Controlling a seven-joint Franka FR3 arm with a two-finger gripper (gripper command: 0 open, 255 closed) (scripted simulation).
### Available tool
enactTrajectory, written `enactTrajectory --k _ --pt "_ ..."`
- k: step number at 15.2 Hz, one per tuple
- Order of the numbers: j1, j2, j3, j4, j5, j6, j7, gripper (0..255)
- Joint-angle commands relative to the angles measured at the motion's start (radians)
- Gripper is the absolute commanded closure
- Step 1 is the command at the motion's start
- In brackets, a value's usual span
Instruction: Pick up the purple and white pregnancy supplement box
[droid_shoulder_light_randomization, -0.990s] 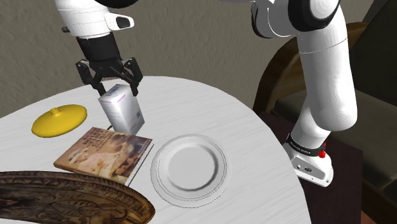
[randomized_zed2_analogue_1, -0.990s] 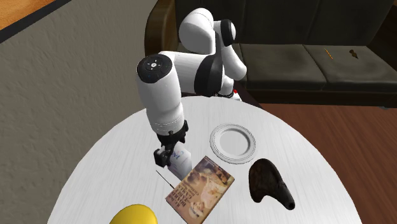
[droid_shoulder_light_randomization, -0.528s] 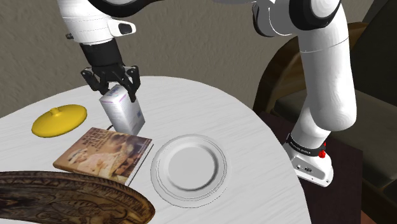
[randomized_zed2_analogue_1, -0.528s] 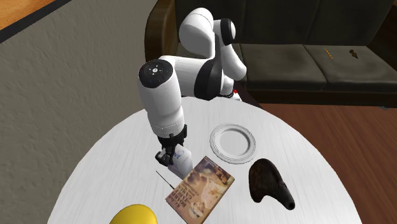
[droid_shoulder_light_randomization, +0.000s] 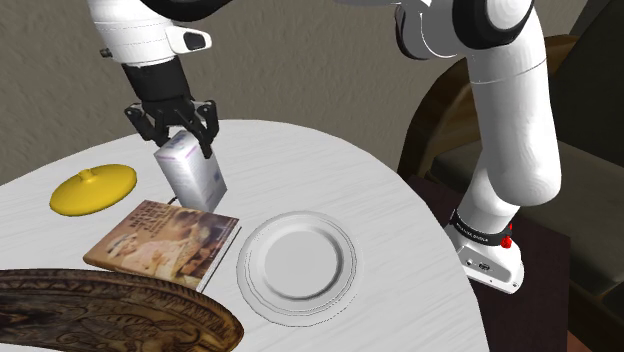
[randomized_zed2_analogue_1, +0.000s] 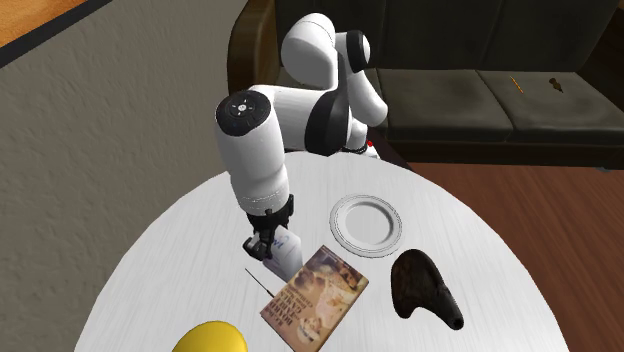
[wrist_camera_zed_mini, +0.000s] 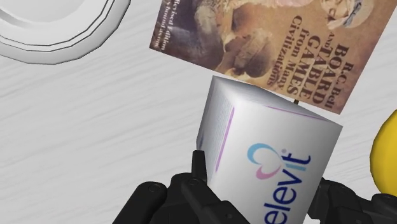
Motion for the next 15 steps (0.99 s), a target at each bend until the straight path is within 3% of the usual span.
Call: enactTrajectory --k 1,8,13,15 --pt "0.01 0.006 -0.001 0.034 -0.003 -0.027 -0.002 255" --pt "0.075 0.051 -0.012 0.21 -0.031 -0.154 -0.009 255" --pt "0.156 0.112 -0.032 0.399 -0.071 -0.271 -0.02 255" --pt "0.16 0.115 -0.033 0.407 -0.072 -0.275 -0.021 255"
